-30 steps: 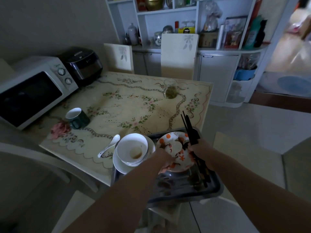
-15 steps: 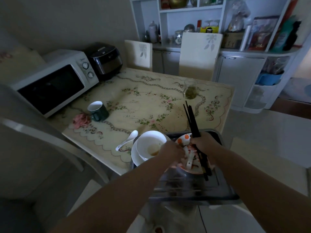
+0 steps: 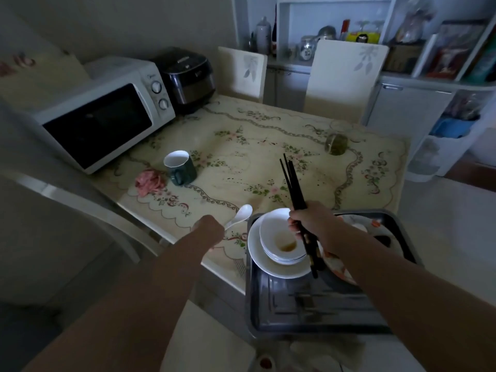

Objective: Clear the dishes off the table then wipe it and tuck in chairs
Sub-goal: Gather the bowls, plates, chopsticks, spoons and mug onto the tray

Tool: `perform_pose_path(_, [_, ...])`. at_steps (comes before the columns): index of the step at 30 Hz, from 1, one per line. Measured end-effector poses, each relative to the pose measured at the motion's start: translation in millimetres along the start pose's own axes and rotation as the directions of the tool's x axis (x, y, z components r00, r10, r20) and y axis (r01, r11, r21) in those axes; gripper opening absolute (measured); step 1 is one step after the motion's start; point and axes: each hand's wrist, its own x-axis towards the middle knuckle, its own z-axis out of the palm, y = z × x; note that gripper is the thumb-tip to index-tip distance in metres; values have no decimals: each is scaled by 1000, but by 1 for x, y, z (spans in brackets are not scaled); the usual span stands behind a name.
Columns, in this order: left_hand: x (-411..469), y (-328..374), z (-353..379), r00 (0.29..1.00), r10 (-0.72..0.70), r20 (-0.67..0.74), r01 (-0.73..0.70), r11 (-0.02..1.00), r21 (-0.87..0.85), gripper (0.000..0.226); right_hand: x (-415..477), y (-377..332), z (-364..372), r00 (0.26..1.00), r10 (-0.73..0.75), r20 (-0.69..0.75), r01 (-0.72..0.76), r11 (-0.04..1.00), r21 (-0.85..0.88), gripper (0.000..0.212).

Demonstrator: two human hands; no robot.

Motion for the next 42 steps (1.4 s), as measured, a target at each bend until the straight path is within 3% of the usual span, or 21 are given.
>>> perform_pose_path(6, [32, -7, 8, 990, 136, -37, -120, 951, 285, 36, 16, 6, 13, 996, 32, -87, -31, 999, 19, 18])
perform_pose_path(13, [54, -6, 24, 969, 241, -45, -196, 872, 449, 23, 14, 10, 6, 980, 75, -183, -60, 995, 86, 7])
perform_pose_path(18, [59, -6, 33, 964, 259, -52, -188, 812, 553, 21, 9, 14, -7, 962, 97, -254, -80, 994, 74, 14])
perform_pose_path(23, [57, 11, 22, 970, 234, -73, -185, 895, 406, 21, -2, 21, -22, 955, 117, -274, -77, 986, 151, 9])
perform_pose_path(26, [44, 39, 11, 933, 319, -165, -279, 933, 228, 24, -11, 30, -38, 951, 81, -298, -41, 990, 137, 7])
perform_pose_path(30, [8, 87, 6, 853, 454, -257, -439, 891, 114, 21, -20, 48, -64, 916, 94, -390, -69, 995, 78, 9])
perform_pose_path(34, [-38, 131, 33, 810, 560, -176, -563, 826, 39, 22, -33, 63, -95, 904, 102, -414, -53, 990, 128, 9])
perform_pose_path(37, [-73, 153, 67, 804, 595, -13, -588, 797, 137, 24, -50, 75, -119, 887, 84, -453, -38, 993, 111, 12])
perform_pose_path(39, [-89, 160, 92, 817, 570, 90, -575, 791, 208, 27, -63, 82, -131, 880, 88, -466, -30, 991, 132, 13])
perform_pose_path(42, [-99, 161, 126, 870, 487, 84, -493, 845, 205, 27, -82, 91, -143, 897, 109, -428, -18, 977, 211, 5])
